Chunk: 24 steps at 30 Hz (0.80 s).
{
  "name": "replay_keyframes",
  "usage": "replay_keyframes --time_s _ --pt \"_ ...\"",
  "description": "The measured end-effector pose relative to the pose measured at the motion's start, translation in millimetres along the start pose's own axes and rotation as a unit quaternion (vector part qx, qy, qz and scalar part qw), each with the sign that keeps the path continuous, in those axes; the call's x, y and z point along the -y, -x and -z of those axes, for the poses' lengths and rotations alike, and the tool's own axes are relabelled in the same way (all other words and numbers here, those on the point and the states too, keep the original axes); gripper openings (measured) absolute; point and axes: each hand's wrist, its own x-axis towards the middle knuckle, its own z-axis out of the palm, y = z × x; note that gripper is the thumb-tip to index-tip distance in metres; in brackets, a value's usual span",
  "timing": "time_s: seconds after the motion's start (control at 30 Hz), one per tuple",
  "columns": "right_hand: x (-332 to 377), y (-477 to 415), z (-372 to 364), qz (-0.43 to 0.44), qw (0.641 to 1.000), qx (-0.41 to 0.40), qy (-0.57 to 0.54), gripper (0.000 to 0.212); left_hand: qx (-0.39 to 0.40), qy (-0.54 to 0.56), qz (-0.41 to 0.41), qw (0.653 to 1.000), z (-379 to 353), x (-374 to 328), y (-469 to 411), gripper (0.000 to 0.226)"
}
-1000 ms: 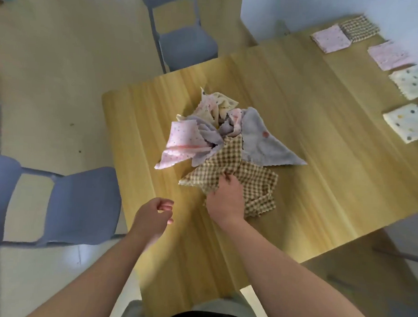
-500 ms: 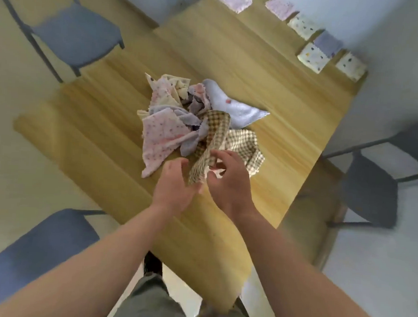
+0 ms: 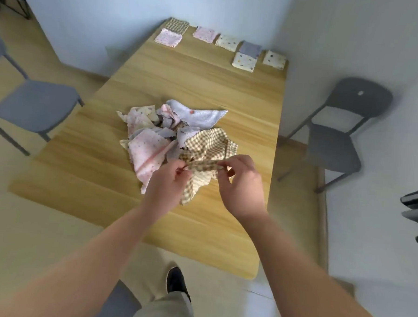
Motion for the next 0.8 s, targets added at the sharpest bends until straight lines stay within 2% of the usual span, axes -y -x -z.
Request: replay_keyframes --time_s 0.13,0.3,0.4,0.47,0.53,0.6,0.67,0.8 --pt "7 32 19 -0.042 0.999 -0.033 0.007 0.016 0.010 0.045 -0.055 0.997 19 -12 18 0.012" --pt "30 63 42 -0.142 0.988 -0.052 -0.036 0.025 0.040 0.018 -0.097 0.994 42 -34 31 0.013" --pt "41 77 48 -0.178 0.979 -0.063 -0.076 0.025 0.056 0.011 -0.102 0.993 52 -45 37 0.012" --pt "40 81 46 -0.192 0.974 -0.080 -0.086 0.024 0.099 0.020 -0.100 0.990 54 -50 40 0.014" --pt "29 80 40 -0.206 0.970 -0.092 -0.087 0.022 0.170 0.003 -0.090 0.981 52 -52 38 0.033" --pt "8 74 27 -0.224 0.965 -0.100 -0.087 0.020 0.224 -0.068 -0.090 0.968 39 -45 24 0.051" --pt "-21 67 8 -0.248 0.959 -0.102 -0.088 0.018 0.248 -0.111 -0.072 0.960 18 -27 3 0.046" --pt "-94 57 -48 -0.278 0.950 -0.105 -0.099 0.022 0.243 -0.095 -0.066 0.963 -45 23 -36 0.032"
